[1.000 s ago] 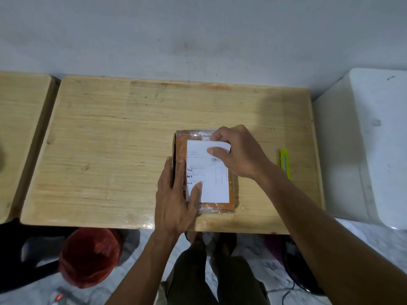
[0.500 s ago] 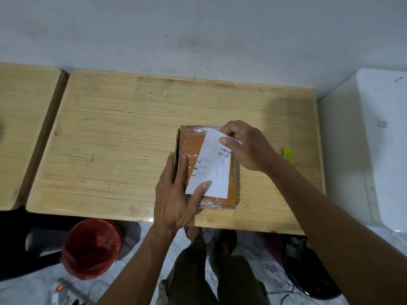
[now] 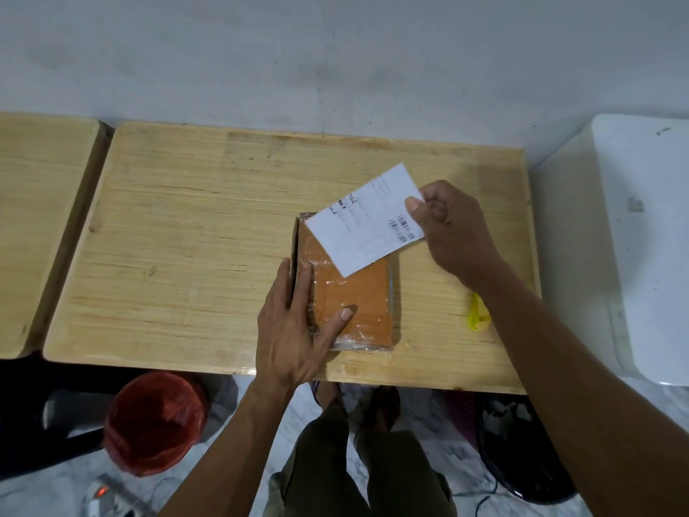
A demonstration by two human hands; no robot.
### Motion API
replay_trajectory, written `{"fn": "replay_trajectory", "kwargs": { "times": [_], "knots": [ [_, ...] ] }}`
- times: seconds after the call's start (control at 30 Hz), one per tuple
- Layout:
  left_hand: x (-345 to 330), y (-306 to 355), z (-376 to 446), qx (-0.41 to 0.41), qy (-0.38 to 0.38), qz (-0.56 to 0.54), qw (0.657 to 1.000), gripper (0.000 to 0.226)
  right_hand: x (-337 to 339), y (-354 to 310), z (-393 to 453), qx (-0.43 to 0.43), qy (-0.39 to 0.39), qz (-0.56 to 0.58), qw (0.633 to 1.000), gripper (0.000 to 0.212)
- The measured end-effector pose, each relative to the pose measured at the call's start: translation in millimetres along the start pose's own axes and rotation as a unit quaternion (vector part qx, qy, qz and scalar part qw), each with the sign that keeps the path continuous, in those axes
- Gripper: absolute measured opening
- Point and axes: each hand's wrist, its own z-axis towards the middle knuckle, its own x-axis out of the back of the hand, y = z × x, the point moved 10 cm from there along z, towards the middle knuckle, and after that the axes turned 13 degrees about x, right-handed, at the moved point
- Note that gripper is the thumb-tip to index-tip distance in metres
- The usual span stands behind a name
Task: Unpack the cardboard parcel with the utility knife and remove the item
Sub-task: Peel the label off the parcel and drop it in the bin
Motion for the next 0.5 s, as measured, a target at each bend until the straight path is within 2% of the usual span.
{"fn": "replay_trajectory", "kwargs": {
  "times": [0.13,0.27,0.33,0.4,0.43,0.5],
  "knots": [
    [1.2,2.1,-2.9,0.027,-0.033,0.013,0.999,0.089,16.3,-11.3,-6.4,-0.012,0.018,0.015,1.000,0.019],
    [23.0,4.6,-7.5,0.074,-0.059,-0.033,0.995,0.079,27.9,-33.9,-11.6,-0.007,0.008,0.006,1.000,0.015],
    [49.1,24.0,-11.5,0.074,-0.044,-0.097,0.992,0.061,33.7,-47.5,-13.2,-0.004,-0.001,-0.001,1.000,0.012],
    [77.6,48.9,-15.7,0.065,-0.026,-0.179,0.981,0.031,37.6,-62.4,-14.6,-0.002,-0.017,-0.009,1.000,0.011],
    [86.8,56.7,-16.8,0.077,-0.032,-0.210,0.974,0.030,38.2,-71.2,-15.6,0.001,-0.028,-0.006,1.000,0.011],
    [93.8,67.6,-17.4,0.106,-0.065,-0.242,0.962,0.050,37.3,-88.9,-17.5,0.011,-0.054,0.018,0.998,0.009]
  ]
}}
